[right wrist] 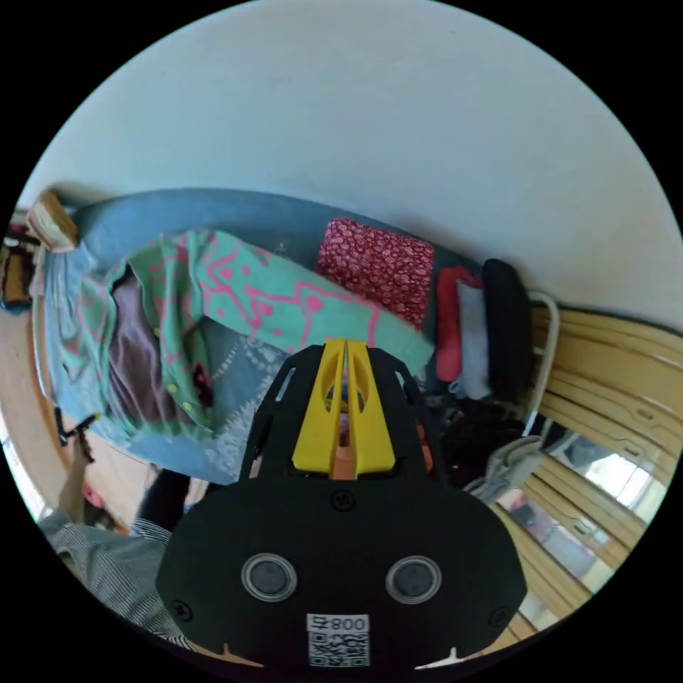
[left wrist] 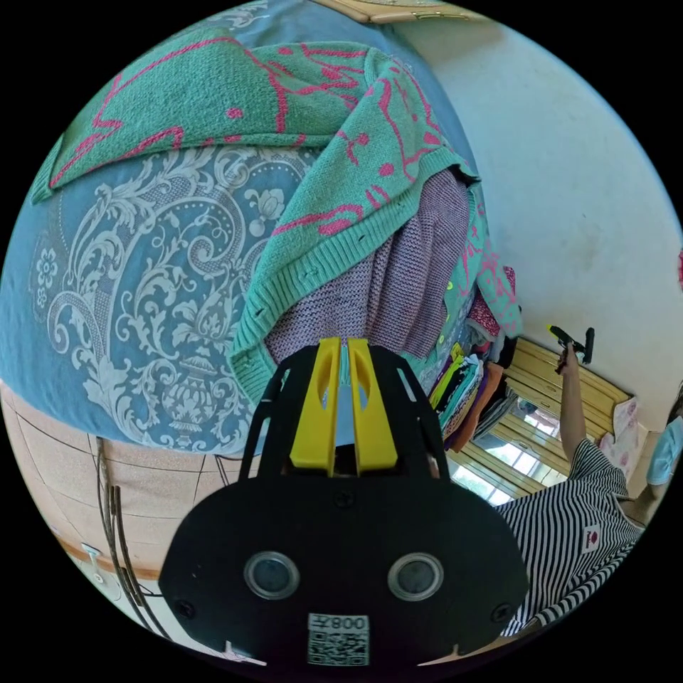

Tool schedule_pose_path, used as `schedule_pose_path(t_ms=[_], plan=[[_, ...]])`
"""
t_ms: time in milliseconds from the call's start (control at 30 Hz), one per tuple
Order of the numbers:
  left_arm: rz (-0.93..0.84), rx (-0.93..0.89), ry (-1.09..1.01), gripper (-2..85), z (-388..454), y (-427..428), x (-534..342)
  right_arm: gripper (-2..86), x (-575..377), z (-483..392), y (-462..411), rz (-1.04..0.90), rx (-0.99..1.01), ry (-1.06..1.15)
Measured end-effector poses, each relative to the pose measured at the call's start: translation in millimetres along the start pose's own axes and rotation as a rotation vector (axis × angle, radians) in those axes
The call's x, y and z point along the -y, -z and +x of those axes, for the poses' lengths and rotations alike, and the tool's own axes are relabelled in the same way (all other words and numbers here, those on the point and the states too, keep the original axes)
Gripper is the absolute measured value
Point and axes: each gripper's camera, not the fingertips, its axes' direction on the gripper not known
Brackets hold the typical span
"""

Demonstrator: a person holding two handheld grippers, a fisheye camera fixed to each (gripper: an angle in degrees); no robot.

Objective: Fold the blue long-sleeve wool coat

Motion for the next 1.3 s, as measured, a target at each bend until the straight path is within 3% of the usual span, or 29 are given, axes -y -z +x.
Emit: schedule_pose_path(t_ms=[67,200,267,333,400,533,867,1000,1133,1300], plan=[[-0.026,-0.013,-0.002,4.1,1.5,-17.4,-10.9,1.4,-20.2,-38.9,-21.3,0.052,0.135,0.094],[-0.076,-0.076,0.032,6.4,4.2,-53.3,-25.4,3.9,-90.1,-160.9,-155.9,-0.142,0.122,0.332],[-0.073,-0.105,0.065,7.2,5.0,-70.4,-34.1,4.3,-120.7,-189.0,-224.2,-0.256,0.142,0.337],[-0.058,-0.08,0.09,7.5,3.2,-75.0,-40.0,4.6,-150.3,-190.6,-297.0,-0.345,0.287,0.22],[-0.022,-0.029,0.119,7.6,-2.0,-71.3,-45.6,5.0,-164.8,-182.7,-330.7,-0.351,0.463,0.126],[0.061,0.069,0.218,8.0,-23.5,-54.1,-53.9,5.8,-183.6,-186.4,-377.9,-0.339,0.502,0.044],[0.03,0.194,0.24,7.7,-15.2,-66.8,-38.1,4.5,-205.2,-203.9,-447.7,-0.363,0.532,-0.029],[0.075,0.162,0.214,7.3,-7.3,-59.4,-42.6,3.0,-198.3,-203.0,-417.1,-0.213,0.451,-0.027],[0.126,0.118,0.182,7.0,0.9,-56.2,-40.8,4.0,-159.1,-244.2,-362.5,0.004,0.439,0.108],[0.102,0.14,0.183,5.3,4.4,-65.7,-32.4,6.1,-84.0,-348.1,-368.8,0.039,0.614,0.32]])
